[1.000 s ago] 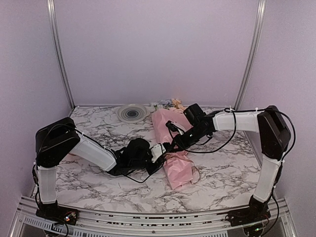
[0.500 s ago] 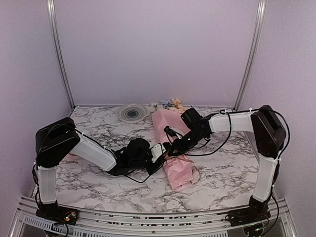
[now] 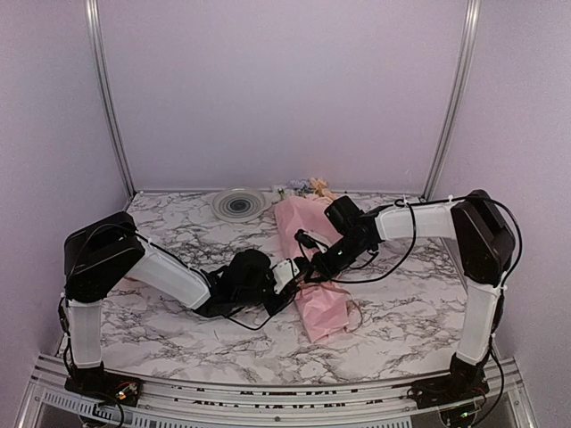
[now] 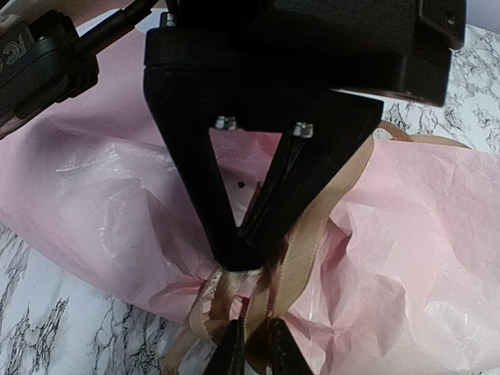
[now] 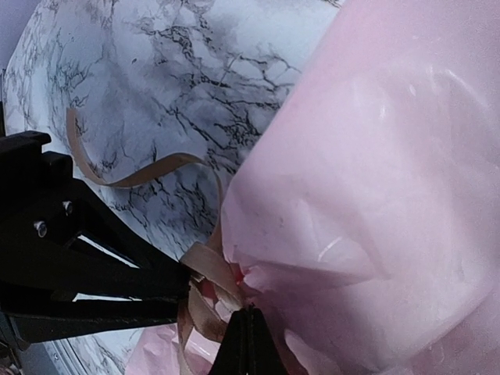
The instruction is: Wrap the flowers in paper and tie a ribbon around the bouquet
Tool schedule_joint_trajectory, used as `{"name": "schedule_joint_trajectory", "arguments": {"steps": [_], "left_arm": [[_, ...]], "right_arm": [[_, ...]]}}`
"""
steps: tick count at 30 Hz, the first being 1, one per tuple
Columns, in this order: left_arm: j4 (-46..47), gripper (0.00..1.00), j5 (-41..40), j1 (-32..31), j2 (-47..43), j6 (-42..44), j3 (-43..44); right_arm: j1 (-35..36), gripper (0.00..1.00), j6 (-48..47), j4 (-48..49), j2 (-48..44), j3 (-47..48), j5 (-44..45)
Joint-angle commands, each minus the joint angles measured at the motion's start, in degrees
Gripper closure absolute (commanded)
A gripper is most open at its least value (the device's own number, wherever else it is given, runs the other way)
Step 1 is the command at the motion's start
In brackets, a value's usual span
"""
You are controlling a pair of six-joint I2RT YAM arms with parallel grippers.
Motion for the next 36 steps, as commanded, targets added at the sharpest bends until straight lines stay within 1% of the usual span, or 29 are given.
{"name": "schedule_joint_trajectory", "arguments": {"steps": [1,9,16,22,24,29,30,32,36], "left_arm": [[1.5,0.88,-0.2,0.3,-1.6,-0.4,-0.3],[1.5,0.87,-1.5,0.3,-1.5,-0.8,-0.4],[1.5,0.80,-0.2,0.4,-2.7,-1.2,-0.2],[1.5,0.76,1.1,0.5,-4.3,-1.2,-1.3],[1.5,0.74,3.1,1.3,-5.3,-1.6,-2.6],[1.5,0.62,15.6,4.3,-9.2,-2.2,-6.6],[1.5,0.60,16.5,4.4,-9.6,-1.4,-7.0],[1.5,0.60,16.2,4.4,-9.5,-0.1,-7.4],[1.5,0.60,10.5,3.9,-7.2,0.9,-5.1]], "right_arm": [[0.5,1.00,-0.2,-0.8,-0.2,1.9,1.6],[0.5,1.00,2.3,1.0,-4.3,1.2,2.8],[0.5,1.00,3.6,1.9,-5.6,-0.2,2.8],[0.5,1.00,3.8,1.6,-6.3,-0.6,3.0],[0.5,1.00,4.1,1.8,-6.8,-1.0,3.4],[0.4,1.00,4.5,2.6,-7.6,-2.0,3.1],[0.4,1.00,4.5,2.8,-7.6,-2.1,3.0],[0.4,1.00,4.7,3.0,-7.4,-2.3,3.0],[0.4,1.00,4.9,3.4,-7.2,-2.4,2.9]]}}
